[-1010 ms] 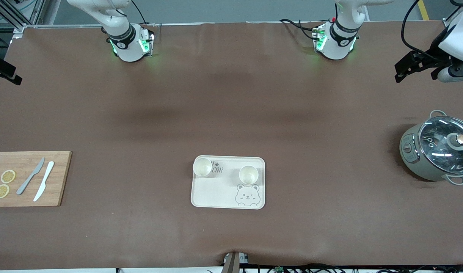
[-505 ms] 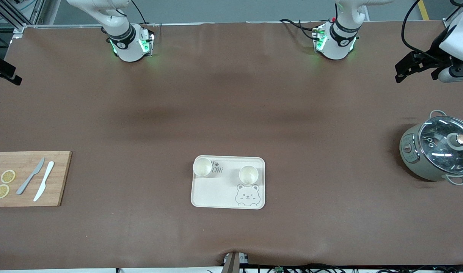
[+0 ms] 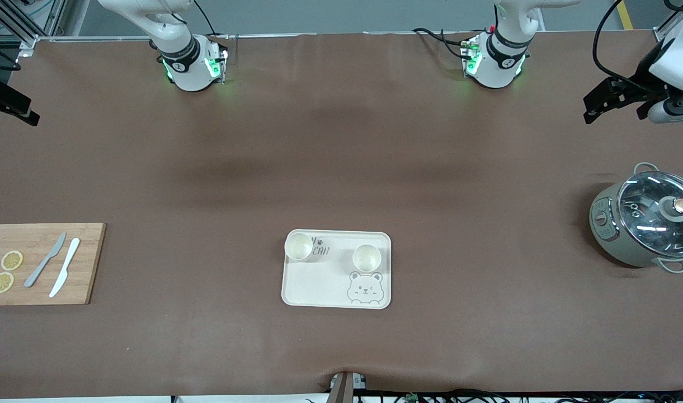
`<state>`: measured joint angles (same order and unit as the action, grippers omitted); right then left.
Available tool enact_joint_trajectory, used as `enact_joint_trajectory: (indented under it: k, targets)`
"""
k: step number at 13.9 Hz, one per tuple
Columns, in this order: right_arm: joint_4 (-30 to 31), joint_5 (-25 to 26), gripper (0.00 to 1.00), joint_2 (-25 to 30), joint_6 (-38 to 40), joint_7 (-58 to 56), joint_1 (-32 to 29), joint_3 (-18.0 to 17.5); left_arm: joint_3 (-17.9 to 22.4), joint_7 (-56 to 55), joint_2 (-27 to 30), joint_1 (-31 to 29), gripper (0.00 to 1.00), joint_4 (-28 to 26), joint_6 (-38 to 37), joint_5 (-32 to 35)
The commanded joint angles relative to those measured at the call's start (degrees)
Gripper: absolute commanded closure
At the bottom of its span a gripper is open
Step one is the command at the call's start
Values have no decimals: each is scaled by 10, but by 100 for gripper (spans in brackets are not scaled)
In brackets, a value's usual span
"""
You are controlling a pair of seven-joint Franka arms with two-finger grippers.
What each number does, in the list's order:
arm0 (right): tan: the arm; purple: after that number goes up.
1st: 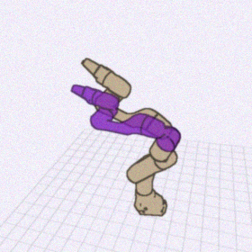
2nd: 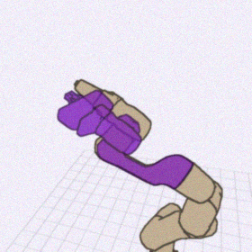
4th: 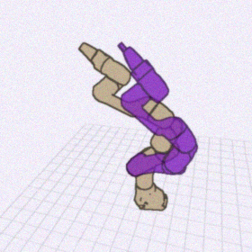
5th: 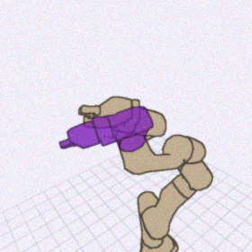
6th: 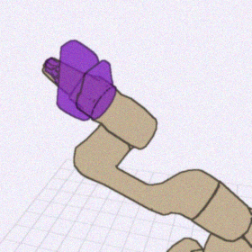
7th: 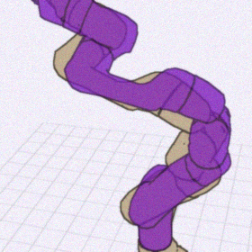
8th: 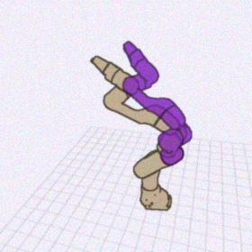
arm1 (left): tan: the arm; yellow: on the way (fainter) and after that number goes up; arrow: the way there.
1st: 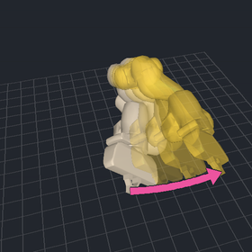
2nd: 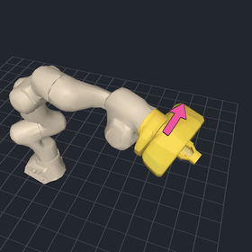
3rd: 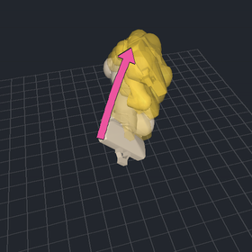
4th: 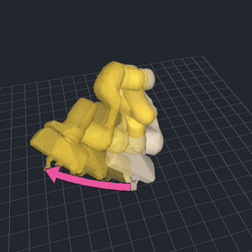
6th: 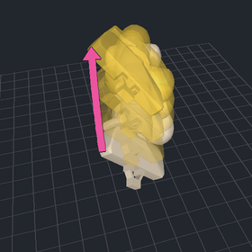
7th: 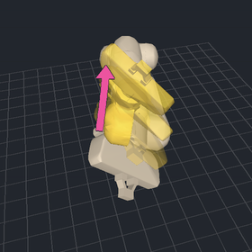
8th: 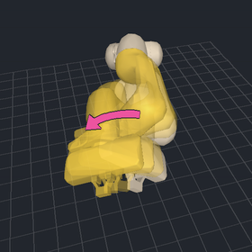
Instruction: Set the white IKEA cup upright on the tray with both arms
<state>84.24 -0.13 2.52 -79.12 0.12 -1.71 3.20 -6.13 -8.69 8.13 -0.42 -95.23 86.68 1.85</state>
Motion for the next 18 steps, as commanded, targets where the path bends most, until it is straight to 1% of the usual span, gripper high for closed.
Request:
enact_joint_trajectory:
  k: [1,9,18]
  targets:
    - [7,-3,0,8,0,-2,2,1,-2,1,5,-7,0,-5,6,-15]
    - [7,-6,0,9,16,-1,1,2,-3,-3,6,-6,0,-5,3,-14]
    - [7,-6,0,6,6,-1,14,1,-3,10,3,-7,0,1,2,-13]
